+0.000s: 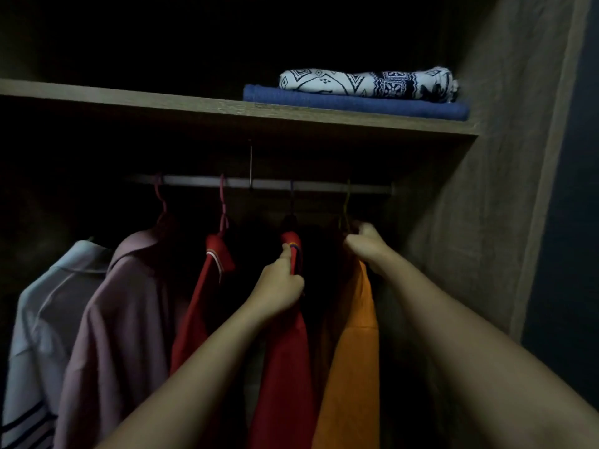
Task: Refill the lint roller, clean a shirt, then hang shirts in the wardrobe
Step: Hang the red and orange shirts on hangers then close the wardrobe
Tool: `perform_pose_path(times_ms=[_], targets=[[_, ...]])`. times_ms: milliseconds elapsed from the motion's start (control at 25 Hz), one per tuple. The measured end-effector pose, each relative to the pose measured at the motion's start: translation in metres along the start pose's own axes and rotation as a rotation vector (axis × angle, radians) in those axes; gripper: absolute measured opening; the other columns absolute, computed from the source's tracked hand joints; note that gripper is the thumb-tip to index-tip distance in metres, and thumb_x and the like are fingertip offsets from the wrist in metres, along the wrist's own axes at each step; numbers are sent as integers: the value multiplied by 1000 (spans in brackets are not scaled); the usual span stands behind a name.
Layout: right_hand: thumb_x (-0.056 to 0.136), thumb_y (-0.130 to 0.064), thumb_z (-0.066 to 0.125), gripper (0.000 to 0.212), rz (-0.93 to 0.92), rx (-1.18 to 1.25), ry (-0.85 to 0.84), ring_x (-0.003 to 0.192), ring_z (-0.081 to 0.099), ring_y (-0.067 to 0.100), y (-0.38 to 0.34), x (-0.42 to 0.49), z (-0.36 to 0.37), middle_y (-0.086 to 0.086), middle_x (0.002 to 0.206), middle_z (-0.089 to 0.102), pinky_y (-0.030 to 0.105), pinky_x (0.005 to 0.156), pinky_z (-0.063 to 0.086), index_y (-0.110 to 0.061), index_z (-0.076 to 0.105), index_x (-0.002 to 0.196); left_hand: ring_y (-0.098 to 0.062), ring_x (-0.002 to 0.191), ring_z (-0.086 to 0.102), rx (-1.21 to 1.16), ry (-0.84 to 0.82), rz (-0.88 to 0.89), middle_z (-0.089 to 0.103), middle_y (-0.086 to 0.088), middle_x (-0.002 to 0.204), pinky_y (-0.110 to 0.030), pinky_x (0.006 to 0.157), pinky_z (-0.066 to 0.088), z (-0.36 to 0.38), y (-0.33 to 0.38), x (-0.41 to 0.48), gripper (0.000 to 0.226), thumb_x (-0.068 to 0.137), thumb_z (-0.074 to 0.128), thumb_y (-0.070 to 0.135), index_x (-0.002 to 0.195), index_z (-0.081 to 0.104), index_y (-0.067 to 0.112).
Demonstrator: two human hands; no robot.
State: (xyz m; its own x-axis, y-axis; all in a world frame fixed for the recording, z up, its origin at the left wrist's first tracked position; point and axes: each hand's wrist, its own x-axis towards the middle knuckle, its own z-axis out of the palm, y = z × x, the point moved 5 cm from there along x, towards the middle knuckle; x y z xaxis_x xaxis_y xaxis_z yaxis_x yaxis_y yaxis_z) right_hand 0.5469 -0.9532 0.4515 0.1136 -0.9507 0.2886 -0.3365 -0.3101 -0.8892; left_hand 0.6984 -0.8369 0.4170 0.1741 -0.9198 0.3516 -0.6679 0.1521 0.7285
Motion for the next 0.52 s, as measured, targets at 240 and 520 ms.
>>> perform_pose_path(times_ms=[240,520], targets=[[73,-20,61,46,23,-71,-55,95,64,27,14,6,0,11,110,66,43,91,53,-19,57,119,-31,113,57,4,-3,17,52,-18,135,-34,95,47,-1,-7,4,76,83,48,5,150,15,16],[86,-16,57,59,-313,-529,91,133,36,29,-29,-58,-1,15,142,38,30,108,30,-9,35,141,-15,141,26,25,149,241,25,-7,155,-9,103,16,-31,-9,-49,77,91,55,33,149,9,11]])
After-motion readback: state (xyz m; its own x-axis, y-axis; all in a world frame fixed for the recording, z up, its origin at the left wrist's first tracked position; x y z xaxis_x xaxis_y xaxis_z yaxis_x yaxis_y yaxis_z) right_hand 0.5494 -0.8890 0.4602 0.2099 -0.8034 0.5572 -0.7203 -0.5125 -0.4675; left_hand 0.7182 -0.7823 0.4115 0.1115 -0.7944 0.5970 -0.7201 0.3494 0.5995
